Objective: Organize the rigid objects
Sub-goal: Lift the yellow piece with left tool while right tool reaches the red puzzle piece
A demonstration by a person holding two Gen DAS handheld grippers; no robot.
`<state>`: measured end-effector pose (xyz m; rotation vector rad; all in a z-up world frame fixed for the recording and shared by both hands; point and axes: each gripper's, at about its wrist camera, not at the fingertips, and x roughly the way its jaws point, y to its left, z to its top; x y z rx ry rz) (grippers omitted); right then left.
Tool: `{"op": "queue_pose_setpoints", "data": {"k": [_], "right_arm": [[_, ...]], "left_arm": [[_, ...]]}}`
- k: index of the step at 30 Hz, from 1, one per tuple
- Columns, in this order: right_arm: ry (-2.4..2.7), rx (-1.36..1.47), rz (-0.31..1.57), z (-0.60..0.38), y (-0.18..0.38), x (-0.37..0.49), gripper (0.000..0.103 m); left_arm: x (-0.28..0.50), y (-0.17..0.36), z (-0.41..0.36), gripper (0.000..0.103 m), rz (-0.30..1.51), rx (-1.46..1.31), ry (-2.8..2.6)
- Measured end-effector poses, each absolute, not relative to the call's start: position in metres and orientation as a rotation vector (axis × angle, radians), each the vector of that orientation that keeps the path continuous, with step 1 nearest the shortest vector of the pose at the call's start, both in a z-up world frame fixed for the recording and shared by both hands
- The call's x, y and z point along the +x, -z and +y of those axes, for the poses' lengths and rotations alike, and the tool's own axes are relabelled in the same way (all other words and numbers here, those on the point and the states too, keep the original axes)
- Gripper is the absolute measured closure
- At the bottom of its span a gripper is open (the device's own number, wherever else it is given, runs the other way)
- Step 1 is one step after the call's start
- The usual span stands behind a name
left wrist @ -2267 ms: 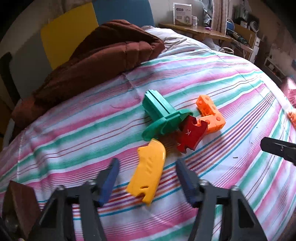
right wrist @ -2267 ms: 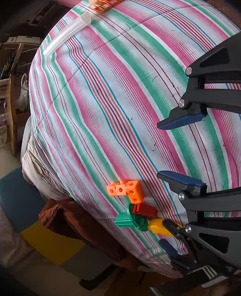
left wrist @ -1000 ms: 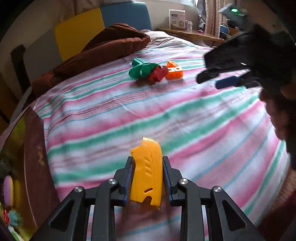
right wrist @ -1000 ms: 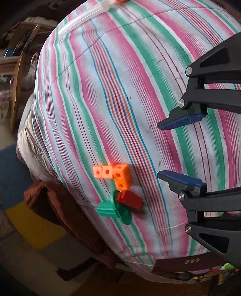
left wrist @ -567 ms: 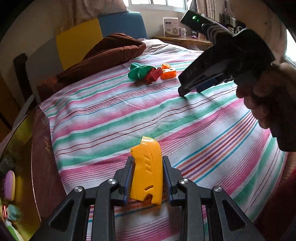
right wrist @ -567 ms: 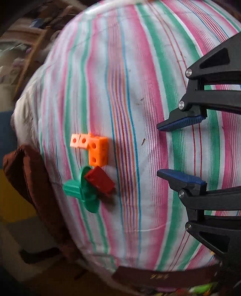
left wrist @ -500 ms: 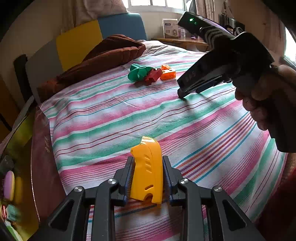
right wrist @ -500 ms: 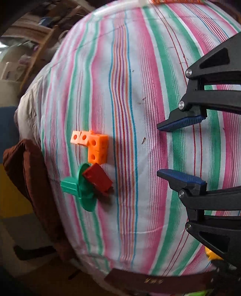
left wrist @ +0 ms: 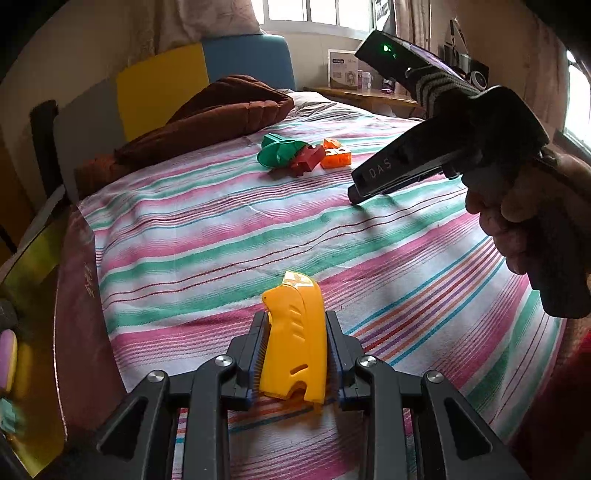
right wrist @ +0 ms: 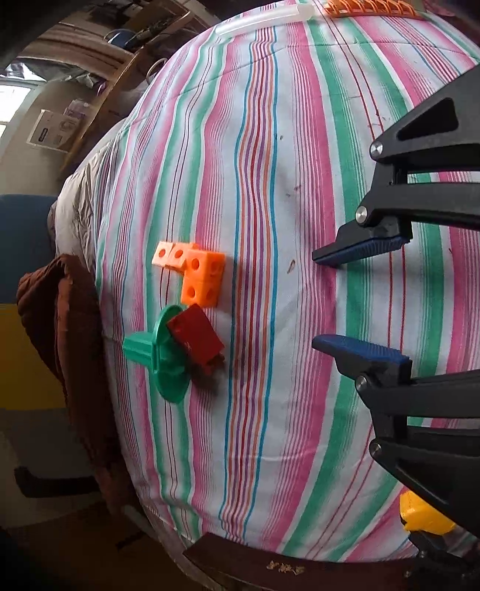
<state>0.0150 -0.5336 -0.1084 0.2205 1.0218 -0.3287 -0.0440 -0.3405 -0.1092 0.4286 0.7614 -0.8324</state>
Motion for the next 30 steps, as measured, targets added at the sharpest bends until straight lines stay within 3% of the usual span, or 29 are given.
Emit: {"op": "queue_pose_setpoints", "data": {"k": [9, 14, 21, 30], "right_arm": [[0.309, -0.039, 1.002, -0.510, 0.086, 0.062, 0.063], [0.281, -0.149, 1.063, -0.507, 0.097, 0.107, 0.055], [0.148, -0.056, 1.067, -0.499, 0.103, 0.101, 0.054], [0.061, 0.093, 1.151, -0.484, 0.106, 0.024, 0.056]], "left_arm": [[-0.040, 0.110, -0.339, 0.073, 0.770, 0.389, 0.856], [-0.038, 0.110, -0.337, 0.073, 0.774, 0.377, 0.862], [-0.039, 0.109, -0.336, 0.073, 0.771, 0.371, 0.866], [-0.038, 0.109, -0.334, 0.073, 0.765, 0.371, 0.864]]}}
